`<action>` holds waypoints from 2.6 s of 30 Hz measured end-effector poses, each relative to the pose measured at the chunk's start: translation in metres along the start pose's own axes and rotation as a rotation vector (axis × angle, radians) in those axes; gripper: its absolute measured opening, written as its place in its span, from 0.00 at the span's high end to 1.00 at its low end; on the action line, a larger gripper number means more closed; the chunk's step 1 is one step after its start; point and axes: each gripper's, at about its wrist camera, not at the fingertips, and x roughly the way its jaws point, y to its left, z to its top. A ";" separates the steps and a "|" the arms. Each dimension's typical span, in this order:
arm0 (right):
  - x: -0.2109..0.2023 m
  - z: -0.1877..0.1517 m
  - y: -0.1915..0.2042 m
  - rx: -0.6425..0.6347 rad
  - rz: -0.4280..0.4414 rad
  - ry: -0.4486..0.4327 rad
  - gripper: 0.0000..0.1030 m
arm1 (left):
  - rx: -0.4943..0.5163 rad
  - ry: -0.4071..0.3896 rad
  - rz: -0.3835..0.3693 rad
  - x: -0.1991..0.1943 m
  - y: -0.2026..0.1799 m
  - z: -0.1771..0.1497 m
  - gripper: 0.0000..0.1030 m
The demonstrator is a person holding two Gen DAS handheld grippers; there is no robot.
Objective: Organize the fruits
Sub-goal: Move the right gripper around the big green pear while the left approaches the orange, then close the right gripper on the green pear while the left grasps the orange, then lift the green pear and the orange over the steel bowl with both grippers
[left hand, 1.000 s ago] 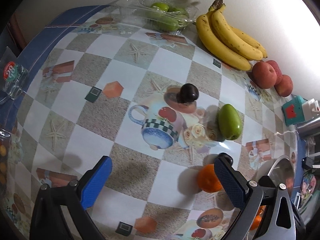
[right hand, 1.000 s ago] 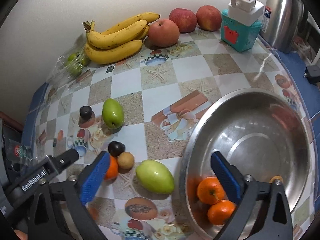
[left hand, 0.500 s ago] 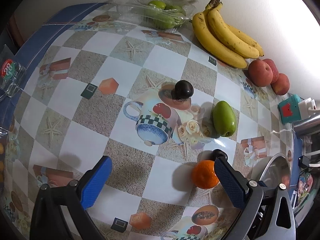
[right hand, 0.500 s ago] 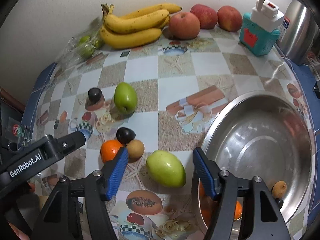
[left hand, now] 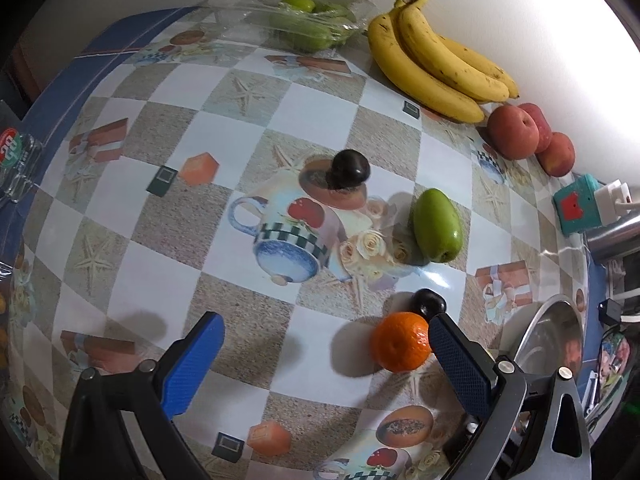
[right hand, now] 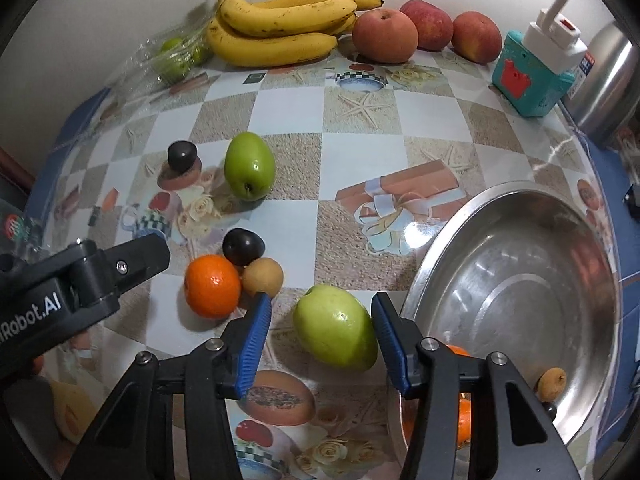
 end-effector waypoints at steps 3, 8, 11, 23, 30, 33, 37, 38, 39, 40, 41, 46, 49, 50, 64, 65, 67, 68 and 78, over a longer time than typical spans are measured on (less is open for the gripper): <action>0.002 -0.001 0.003 -0.032 -0.030 0.000 0.48 | 0.009 0.007 0.001 0.002 -0.003 -0.001 0.00; 0.004 -0.002 0.009 -0.078 -0.080 -0.004 0.51 | 0.011 0.012 0.003 0.004 -0.004 -0.001 0.00; 0.005 -0.003 0.011 -0.103 -0.116 -0.006 0.58 | 0.009 0.013 0.004 0.005 -0.004 -0.002 0.00; 0.004 -0.002 0.004 -0.062 -0.076 -0.007 0.58 | -0.006 0.015 -0.002 0.009 -0.003 -0.004 0.00; -0.004 0.001 -0.005 0.024 0.042 -0.016 0.58 | -0.008 0.012 -0.018 0.010 -0.005 -0.005 0.01; -0.011 0.003 -0.009 0.059 0.078 -0.028 0.58 | -0.008 0.016 -0.036 0.012 -0.007 -0.005 0.01; -0.020 0.004 -0.013 0.082 0.073 -0.046 0.58 | -0.021 0.033 -0.070 0.016 -0.008 -0.006 0.04; -0.023 0.005 -0.015 0.089 0.076 -0.053 0.58 | -0.031 0.040 -0.086 0.018 -0.008 -0.006 0.06; -0.026 0.005 -0.016 0.092 0.069 -0.058 0.58 | -0.036 0.045 -0.101 0.020 -0.008 -0.007 0.08; -0.029 0.005 -0.017 0.095 0.063 -0.065 0.58 | -0.037 0.052 -0.110 0.021 -0.008 -0.007 0.09; -0.030 0.005 -0.018 0.093 0.055 -0.067 0.58 | -0.046 0.054 -0.130 0.022 -0.009 -0.008 0.10; -0.031 0.005 -0.022 0.101 0.047 -0.069 0.58 | -0.060 0.063 -0.174 0.025 -0.012 -0.008 0.20; -0.032 0.004 -0.025 0.112 0.045 -0.068 0.58 | -0.064 0.071 -0.189 0.027 -0.013 -0.008 0.27; -0.032 0.004 -0.026 0.116 0.046 -0.068 0.58 | -0.065 0.074 -0.192 0.027 -0.014 -0.008 0.32; -0.033 0.004 -0.033 0.141 0.061 -0.067 0.58 | -0.035 0.083 -0.210 0.031 -0.023 -0.011 0.58; -0.033 0.004 -0.033 0.143 0.063 -0.067 0.58 | -0.029 0.082 -0.207 0.031 -0.024 -0.011 0.59; -0.033 0.004 -0.033 0.147 0.064 -0.066 0.58 | -0.025 0.081 -0.204 0.031 -0.026 -0.011 0.59; -0.033 0.004 -0.033 0.148 0.066 -0.065 0.58 | -0.025 0.081 -0.205 0.030 -0.026 -0.010 0.59; -0.034 0.004 -0.036 0.162 0.070 -0.064 0.58 | -0.039 0.029 -0.198 0.014 -0.016 -0.006 0.59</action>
